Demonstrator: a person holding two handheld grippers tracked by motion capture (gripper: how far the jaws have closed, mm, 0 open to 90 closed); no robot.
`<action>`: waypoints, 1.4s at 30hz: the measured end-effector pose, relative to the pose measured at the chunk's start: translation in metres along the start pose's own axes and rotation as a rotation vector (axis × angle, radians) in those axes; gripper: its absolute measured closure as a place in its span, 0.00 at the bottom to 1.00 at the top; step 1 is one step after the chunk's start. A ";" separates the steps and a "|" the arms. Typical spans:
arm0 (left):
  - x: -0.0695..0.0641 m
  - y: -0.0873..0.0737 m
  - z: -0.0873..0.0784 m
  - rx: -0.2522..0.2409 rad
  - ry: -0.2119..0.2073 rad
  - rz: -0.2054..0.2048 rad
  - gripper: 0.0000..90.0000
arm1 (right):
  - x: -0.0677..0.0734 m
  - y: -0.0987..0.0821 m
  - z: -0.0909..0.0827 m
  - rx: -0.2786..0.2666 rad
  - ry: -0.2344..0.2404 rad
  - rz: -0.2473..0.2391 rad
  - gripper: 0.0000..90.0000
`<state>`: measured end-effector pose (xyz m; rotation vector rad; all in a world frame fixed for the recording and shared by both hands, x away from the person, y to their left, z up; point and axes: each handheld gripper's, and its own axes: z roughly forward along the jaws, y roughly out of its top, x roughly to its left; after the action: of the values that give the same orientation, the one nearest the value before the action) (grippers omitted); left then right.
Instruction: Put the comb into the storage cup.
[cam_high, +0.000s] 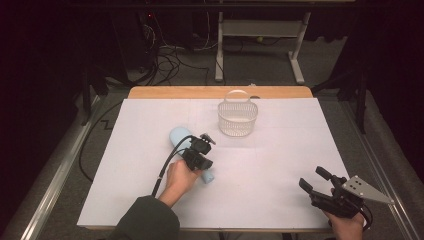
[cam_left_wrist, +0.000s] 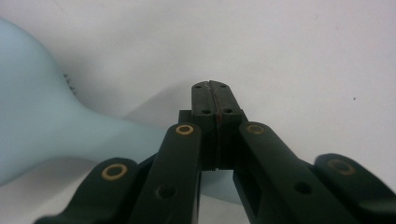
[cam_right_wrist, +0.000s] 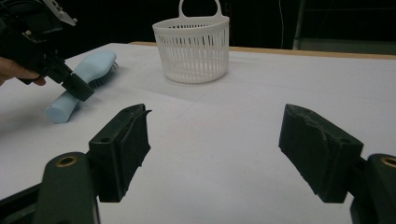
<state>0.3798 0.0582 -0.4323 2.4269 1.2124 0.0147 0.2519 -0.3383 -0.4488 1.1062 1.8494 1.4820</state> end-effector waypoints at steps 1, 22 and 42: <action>0.000 -0.001 0.000 -0.001 0.000 -0.001 0.98 | 0.000 0.000 0.000 0.000 0.000 0.000 0.27; 0.001 -0.032 -0.009 -0.014 0.009 0.001 0.98 | 0.000 0.000 0.000 0.002 0.001 -0.001 0.27; 0.007 -0.055 -0.015 -0.006 0.041 -0.009 0.98 | 0.000 0.000 0.000 0.002 0.001 -0.001 0.27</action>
<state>0.3394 0.0977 -0.4406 2.4266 1.2396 0.0658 0.2518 -0.3381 -0.4488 1.1056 1.8521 1.4811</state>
